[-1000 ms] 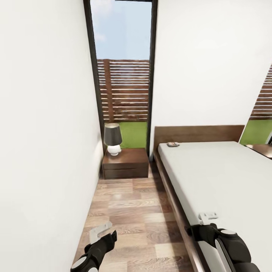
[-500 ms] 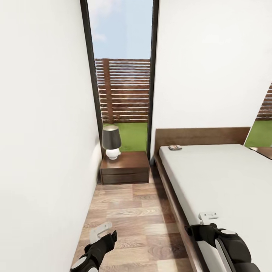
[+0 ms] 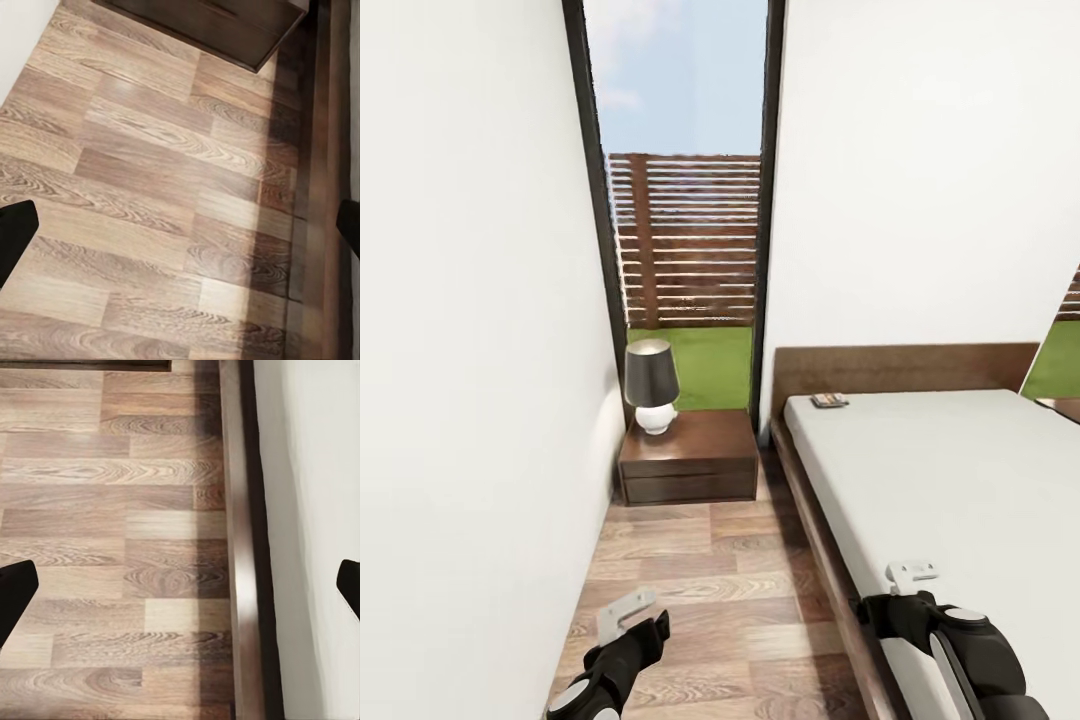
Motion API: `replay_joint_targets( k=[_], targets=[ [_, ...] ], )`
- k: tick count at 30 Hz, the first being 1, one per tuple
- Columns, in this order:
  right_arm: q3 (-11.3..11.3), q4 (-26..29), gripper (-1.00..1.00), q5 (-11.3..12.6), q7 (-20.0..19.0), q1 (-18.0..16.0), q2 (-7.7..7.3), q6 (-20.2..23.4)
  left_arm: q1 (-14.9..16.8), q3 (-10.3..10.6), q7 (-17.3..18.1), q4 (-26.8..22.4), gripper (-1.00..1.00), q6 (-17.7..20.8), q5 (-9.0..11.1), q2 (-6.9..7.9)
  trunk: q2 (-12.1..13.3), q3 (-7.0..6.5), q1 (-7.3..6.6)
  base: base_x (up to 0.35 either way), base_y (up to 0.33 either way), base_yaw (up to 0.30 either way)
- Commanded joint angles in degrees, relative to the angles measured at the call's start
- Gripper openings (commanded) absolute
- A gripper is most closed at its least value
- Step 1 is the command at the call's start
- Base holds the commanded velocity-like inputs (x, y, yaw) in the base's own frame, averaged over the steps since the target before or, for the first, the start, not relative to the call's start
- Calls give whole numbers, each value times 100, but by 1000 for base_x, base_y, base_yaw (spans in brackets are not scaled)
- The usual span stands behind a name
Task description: In the bedroom, move the book from the bed onto either nightstand, and place the two sandals side by side next to the bed.
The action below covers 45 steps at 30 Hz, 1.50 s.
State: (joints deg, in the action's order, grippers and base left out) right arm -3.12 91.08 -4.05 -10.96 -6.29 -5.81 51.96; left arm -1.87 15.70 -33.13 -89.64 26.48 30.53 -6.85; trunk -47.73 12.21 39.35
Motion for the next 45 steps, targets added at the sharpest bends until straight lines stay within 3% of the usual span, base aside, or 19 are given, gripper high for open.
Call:
replay_joint_targets(
  k=[1, 45],
  targets=[
    [-4, 6, 100, -44, -47, -4, -2, 25, 2, 4, -44, -10, 100, 10, 50, 0, -5, 7, 5, 335, 0, 0],
    [-22, -2, 100, -35, -115, 23, -71, -30, 76, -5, -44, 180, 100, 15, 51, 0, -5, 7, 5, 335, 0, 0]
  ],
)
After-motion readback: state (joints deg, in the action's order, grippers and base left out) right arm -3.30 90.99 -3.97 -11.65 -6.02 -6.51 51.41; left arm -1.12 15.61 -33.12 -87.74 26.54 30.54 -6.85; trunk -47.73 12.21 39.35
